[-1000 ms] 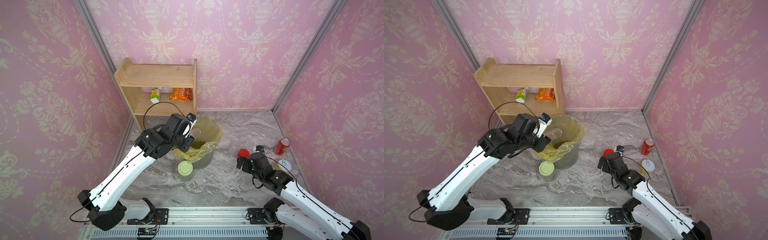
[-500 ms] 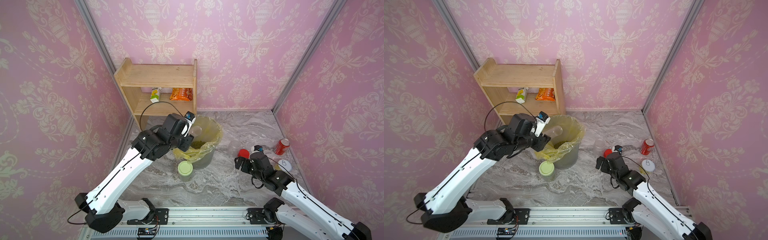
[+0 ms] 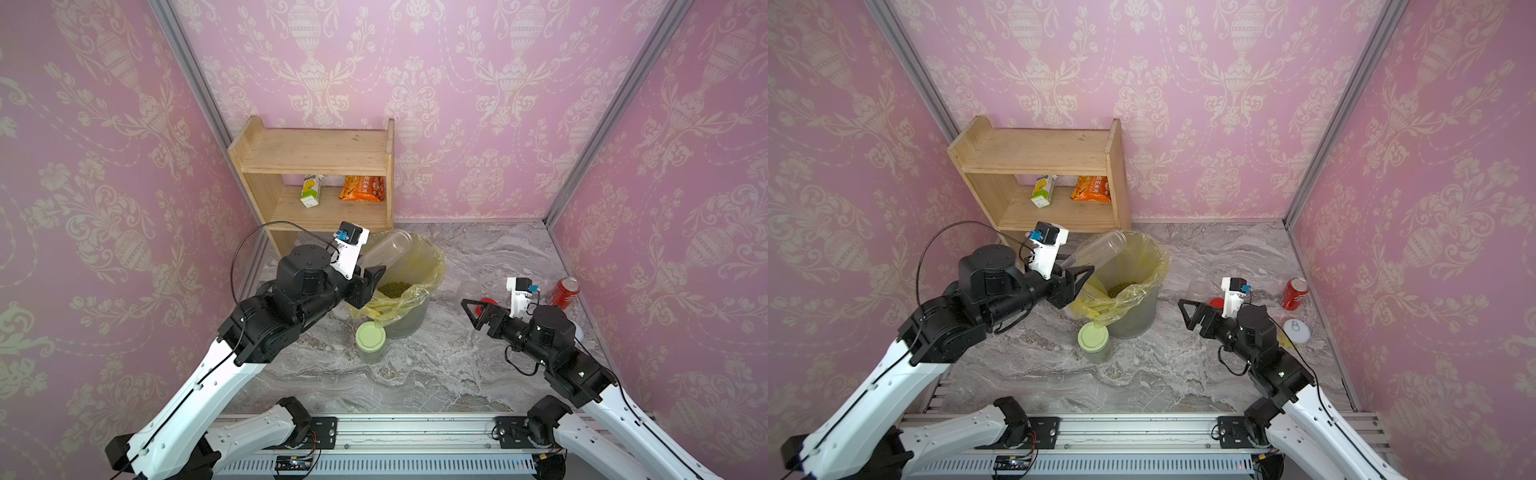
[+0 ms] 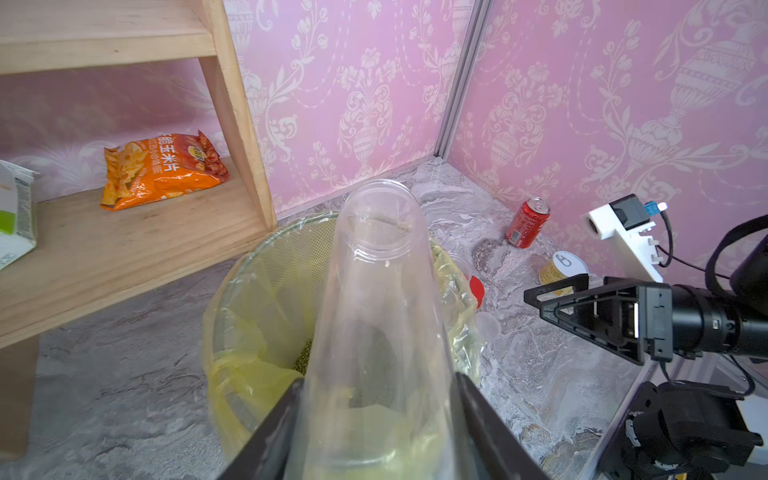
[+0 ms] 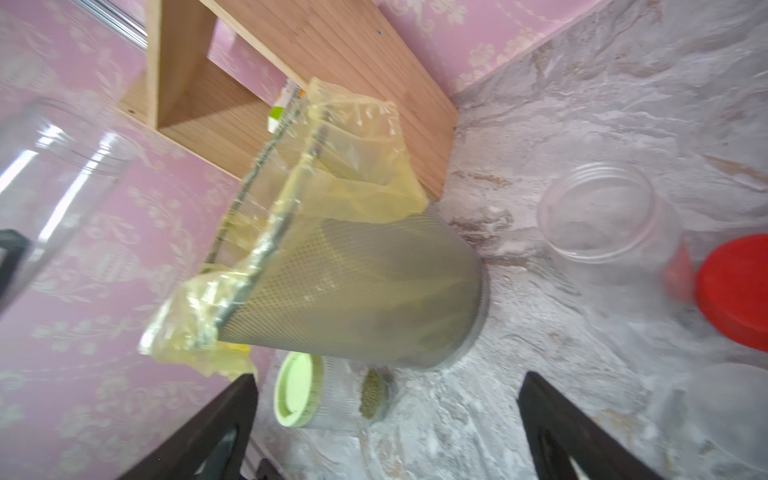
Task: Empty moldy mung beans from jars
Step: Place the jar at the center of the board.
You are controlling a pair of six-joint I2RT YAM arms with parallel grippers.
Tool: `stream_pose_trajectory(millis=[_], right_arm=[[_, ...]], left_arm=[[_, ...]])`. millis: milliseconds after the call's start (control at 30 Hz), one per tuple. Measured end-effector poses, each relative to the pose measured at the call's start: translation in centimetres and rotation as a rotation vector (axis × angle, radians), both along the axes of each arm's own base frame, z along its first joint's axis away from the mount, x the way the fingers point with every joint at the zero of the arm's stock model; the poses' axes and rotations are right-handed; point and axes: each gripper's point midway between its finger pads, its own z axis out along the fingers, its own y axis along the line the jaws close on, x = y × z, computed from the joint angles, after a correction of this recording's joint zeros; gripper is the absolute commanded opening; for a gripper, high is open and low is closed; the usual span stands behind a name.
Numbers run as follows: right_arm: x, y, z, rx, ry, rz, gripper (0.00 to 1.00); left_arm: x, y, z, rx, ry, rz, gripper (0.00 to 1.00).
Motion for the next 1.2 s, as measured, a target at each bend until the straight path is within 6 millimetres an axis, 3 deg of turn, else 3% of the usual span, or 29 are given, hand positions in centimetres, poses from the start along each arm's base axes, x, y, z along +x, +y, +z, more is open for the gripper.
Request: stream_pose_trajectory(millis=[267, 367, 667, 833, 1200], right_arm=[[-1.2, 3.1, 10.4, 0.271, -0.193, 0.101, 1.0], [-1.1, 3.8, 12.6, 0.338, -0.251, 0.11, 1.0], [1.5, 4.4, 14.8, 0.405, -0.309, 0.038, 1.0], [2.3, 4.1, 16.4, 0.441, -0.344, -0.001, 0.98], [4.4, 5.0, 16.8, 0.493, -0.295, -0.035, 0.76]], left_arm=[[1.8, -4.5, 1.4, -0.159, -0.024, -0.089, 0.32], [1.5, -6.1, 1.7, -0.196, -0.027, -0.133, 0.32], [0.0, -10.4, 1.7, -0.224, -0.035, -0.249, 0.32], [-1.2, -11.8, 1.9, -0.233, -0.041, -0.292, 0.32], [-2.0, -13.4, 1.8, -0.226, -0.061, -0.337, 0.36]])
